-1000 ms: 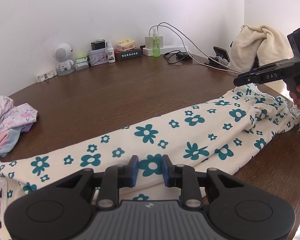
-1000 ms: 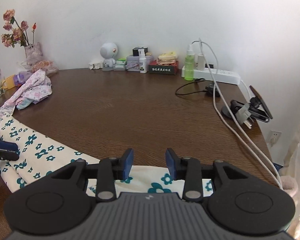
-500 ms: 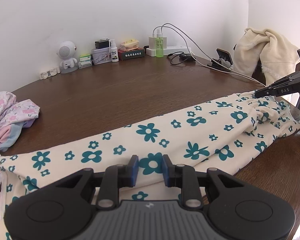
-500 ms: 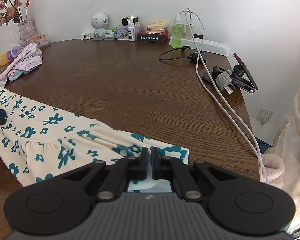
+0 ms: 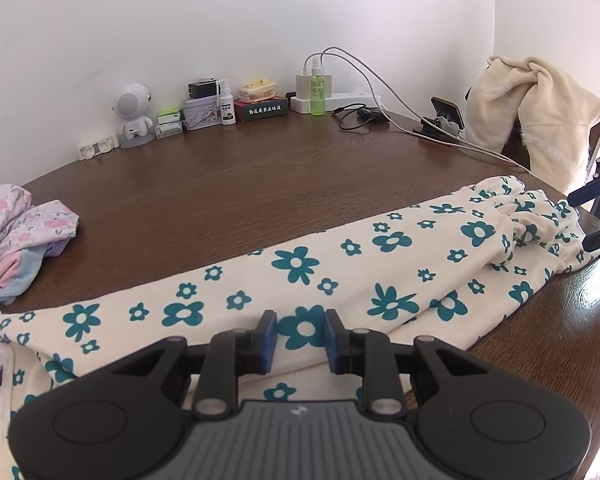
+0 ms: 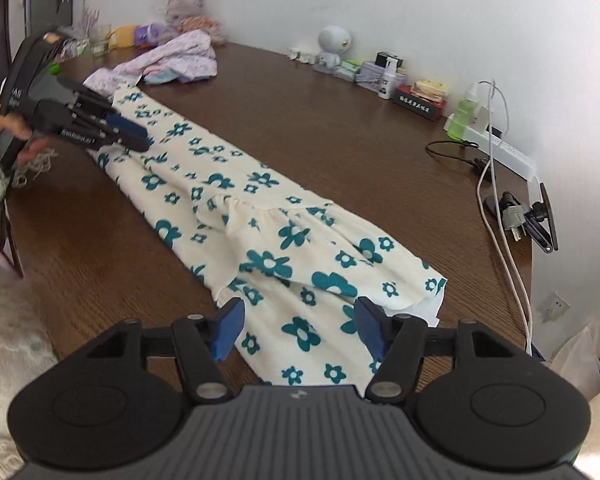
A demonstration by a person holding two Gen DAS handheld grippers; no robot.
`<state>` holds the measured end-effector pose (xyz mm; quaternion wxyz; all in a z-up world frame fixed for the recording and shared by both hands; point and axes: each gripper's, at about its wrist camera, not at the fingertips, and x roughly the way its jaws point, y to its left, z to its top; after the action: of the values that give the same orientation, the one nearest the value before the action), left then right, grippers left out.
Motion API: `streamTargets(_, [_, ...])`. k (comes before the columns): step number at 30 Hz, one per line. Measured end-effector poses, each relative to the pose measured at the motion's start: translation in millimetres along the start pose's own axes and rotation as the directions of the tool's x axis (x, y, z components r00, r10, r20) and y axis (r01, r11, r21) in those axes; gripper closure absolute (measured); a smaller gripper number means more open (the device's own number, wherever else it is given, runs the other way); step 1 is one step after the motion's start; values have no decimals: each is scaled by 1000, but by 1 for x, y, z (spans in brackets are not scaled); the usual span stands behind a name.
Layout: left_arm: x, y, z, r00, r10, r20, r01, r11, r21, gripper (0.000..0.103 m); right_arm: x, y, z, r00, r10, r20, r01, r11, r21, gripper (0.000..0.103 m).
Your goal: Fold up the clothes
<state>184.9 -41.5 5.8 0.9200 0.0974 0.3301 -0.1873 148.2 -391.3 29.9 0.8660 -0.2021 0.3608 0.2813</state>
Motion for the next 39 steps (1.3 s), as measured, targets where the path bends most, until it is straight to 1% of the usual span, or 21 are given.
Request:
streamTargets(3, [-1,-1,-1,1000,1,1,-1,1000,10,79,14,-3,2,999,19,-48,-20,999,-30,42])
streamTargets(5, [-2,0,-2,1000,-5,2,5,1000,13,79,21,-3,2,996,30,-82,-36,997,-64,49])
streamTargets(7, [-2,1,-3,1000,-12,3,12,1000,13,79,23,-7,0,994,56,-91,-62,996,-69,53])
streamTargets(9, [-3,2,-3,1000,-19,4,19,1000,14,79,22,-11,-2,993,74,-95,-80,994,-71,66])
streamTargets(10, [-3,3,-4,1000,-23,4,23,1000,15,79,22,-16,-5,992,77,-97,-84,994,-70,83])
streamTargets(11, [-3,3,-4,1000,-25,5,25,1000,15,79,21,-22,-7,993,69,-100,-75,995,-61,89])
streamTargets(13, [-3,4,-4,1000,-29,6,29,999,15,79,19,-35,-14,993,55,-100,-58,998,-27,89])
streamTargets(15, [-4,4,-5,1000,-30,7,30,999,14,79,16,-42,-21,994,61,-88,-61,998,2,90])
streamTargets(22, [-4,5,-5,999,-36,10,36,999,9,79,5,-53,-38,998,56,-36,-53,996,77,90])
streamTargets(24, [-5,2,-2,999,-44,17,44,999,15,79,0,-56,-42,999,30,-42,-25,993,118,89])
streamTargets(26, [-8,-6,5,997,-60,38,59,997,40,79,-7,-58,-48,998,-25,-50,34,981,188,87])
streamTargets(27, [-10,-10,9,996,-68,48,66,996,52,79,-12,-59,-52,997,-63,-52,73,969,235,86])
streamTargets(28, [-11,-15,13,995,-77,59,73,995,65,79,-18,-59,-56,993,-100,-54,112,952,286,83])
streamTargets(29, [-12,-19,17,994,-85,69,80,994,77,79,-26,-58,-60,989,-138,-58,149,929,340,73])
streamTargets(30, [-14,-23,21,992,-94,79,87,992,90,79,-33,-57,-65,986,-161,-50,167,901,401,65])
streamTargets(31, [-15,-27,25,991,-102,89,93,990,102,79,-40,-56,-70,986,-165,-29,159,872,464,55])
streamTargets(32, [-16,-32,29,989,-111,98,100,988,115,79,-44,-54,-73,987,-162,-9,143,838,527,47])
streamTargets(34, [-19,-40,36,985,-129,118,112,984,140,78,-45,-49,-81,992,-121,42,64,750,658,42])
streamTargets(37, [-3,-68,56,975,-193,114,166,963,211,78,-36,-42,-89,992,-43,122,-71,609,790,42])
streamTargets(38, [3,-77,63,970,-215,111,185,954,235,78,-31,-40,-90,989,-29,143,-101,575,812,42])
streamTargets(39, [9,-87,69,966,-237,108,203,944,259,78,-26,-35,-89,987,-16,160,-124,552,824,42])
